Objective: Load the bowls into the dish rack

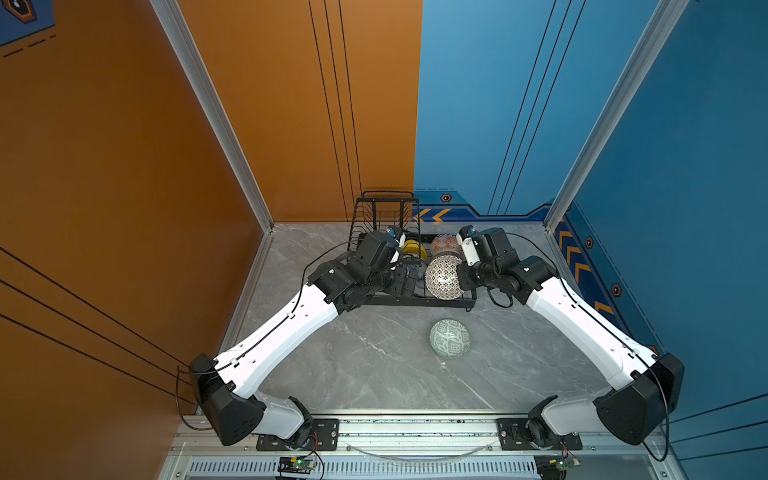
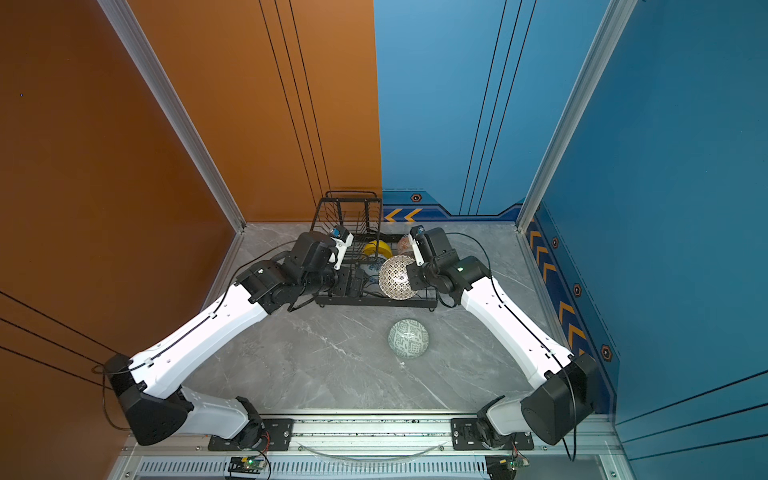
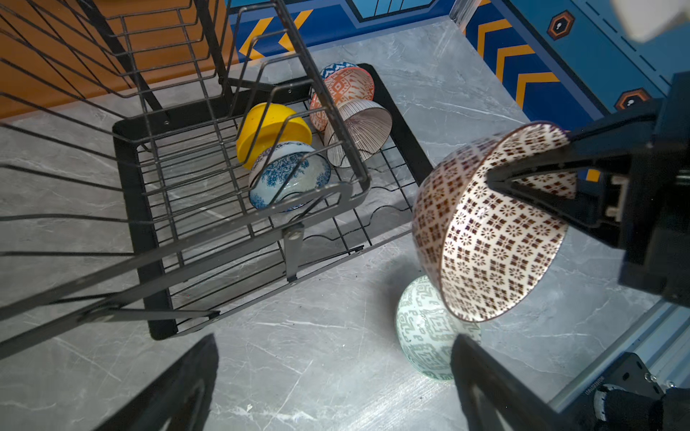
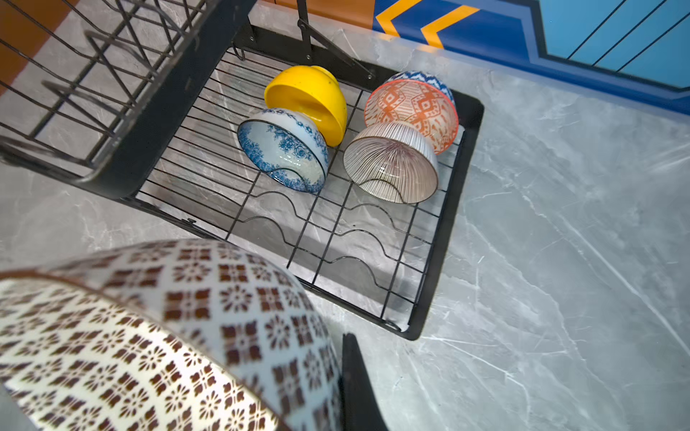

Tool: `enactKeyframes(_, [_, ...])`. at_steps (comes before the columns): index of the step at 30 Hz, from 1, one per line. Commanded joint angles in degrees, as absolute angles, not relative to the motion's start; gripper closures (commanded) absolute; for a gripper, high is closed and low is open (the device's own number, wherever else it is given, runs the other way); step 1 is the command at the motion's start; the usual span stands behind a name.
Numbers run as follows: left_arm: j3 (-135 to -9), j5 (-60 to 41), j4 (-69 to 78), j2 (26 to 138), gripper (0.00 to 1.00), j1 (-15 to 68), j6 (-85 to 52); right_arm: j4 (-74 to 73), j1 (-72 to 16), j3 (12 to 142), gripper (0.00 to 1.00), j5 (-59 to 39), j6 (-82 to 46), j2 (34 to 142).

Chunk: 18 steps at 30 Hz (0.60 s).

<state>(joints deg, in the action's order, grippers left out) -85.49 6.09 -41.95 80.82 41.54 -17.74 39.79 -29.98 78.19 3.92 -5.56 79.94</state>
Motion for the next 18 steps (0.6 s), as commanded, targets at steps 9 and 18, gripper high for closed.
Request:
enactKeyframes(9, [-85.8,4.5,-45.6,81.8,0.02,41.3,-18.1,8.0,-31.9,62.5,1.0,15.2,22.8,73.2])
enactKeyframes(18, [-83.9,6.0,-45.0,82.0,0.02,41.1,-17.2,-17.3,-33.4,48.1,1.0,18.7,43.6,74.1])
